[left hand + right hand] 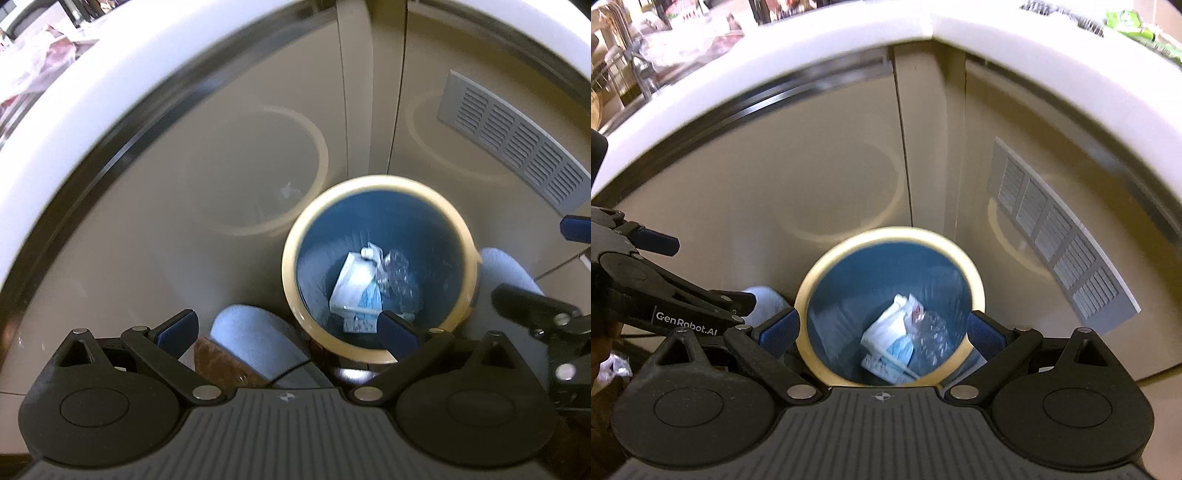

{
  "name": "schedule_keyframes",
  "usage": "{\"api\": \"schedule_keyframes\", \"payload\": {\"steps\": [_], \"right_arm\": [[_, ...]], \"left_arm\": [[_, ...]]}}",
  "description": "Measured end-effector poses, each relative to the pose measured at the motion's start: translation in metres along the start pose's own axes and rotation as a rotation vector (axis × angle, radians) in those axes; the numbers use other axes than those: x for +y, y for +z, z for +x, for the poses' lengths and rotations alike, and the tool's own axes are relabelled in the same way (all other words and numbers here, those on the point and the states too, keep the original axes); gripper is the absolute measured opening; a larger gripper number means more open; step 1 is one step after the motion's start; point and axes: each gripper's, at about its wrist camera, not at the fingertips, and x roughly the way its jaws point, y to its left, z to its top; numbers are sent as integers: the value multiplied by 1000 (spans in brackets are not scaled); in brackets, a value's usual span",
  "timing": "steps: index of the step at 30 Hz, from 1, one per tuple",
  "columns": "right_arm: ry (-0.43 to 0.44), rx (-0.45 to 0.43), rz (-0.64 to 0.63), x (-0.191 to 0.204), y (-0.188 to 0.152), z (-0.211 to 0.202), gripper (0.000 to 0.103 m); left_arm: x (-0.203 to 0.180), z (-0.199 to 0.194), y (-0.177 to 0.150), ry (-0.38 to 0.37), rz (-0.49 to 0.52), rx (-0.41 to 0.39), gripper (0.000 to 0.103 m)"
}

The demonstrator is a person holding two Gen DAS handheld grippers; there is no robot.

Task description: Collect trash

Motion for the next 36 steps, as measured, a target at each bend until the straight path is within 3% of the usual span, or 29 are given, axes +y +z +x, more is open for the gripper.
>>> {"api": "schedule_keyframes", "payload": {"steps": [7, 12, 15, 18, 21, 23, 26, 28, 31, 36], "right_arm": [[69, -172, 22, -10, 17, -47, 98], [85, -375, 44, -28, 44, -95, 98], [49, -480, 64, -48, 69, -113, 101], [-54, -526, 60, -73, 102, -110, 102], [-163, -511, 105, -107, 141, -85, 102], [-197, -456, 158, -133, 168, -63, 102], [-182, -396, 215, -159, 196, -37, 102], [-237, -374, 196, -163, 212, -20, 102], [-250, -342, 133, -160, 233, 7, 102], [-245, -293, 177, -168, 266, 47, 103]], "left_arm": [[16, -27, 18, -5, -60, -77, 103], [28, -48, 29, -2, -110, -133, 103], [34, -59, 33, -5, -135, -159, 103], [38, -68, 38, -7, -145, -181, 103], [43, -78, 42, -12, -152, -197, 103], [47, -83, 44, -20, -158, -204, 103], [52, -88, 46, -31, -176, -208, 103], [55, -89, 48, -40, -190, -207, 103], [61, -90, 52, -56, -206, -202, 103], [73, -89, 61, -58, -226, -201, 103]]}}
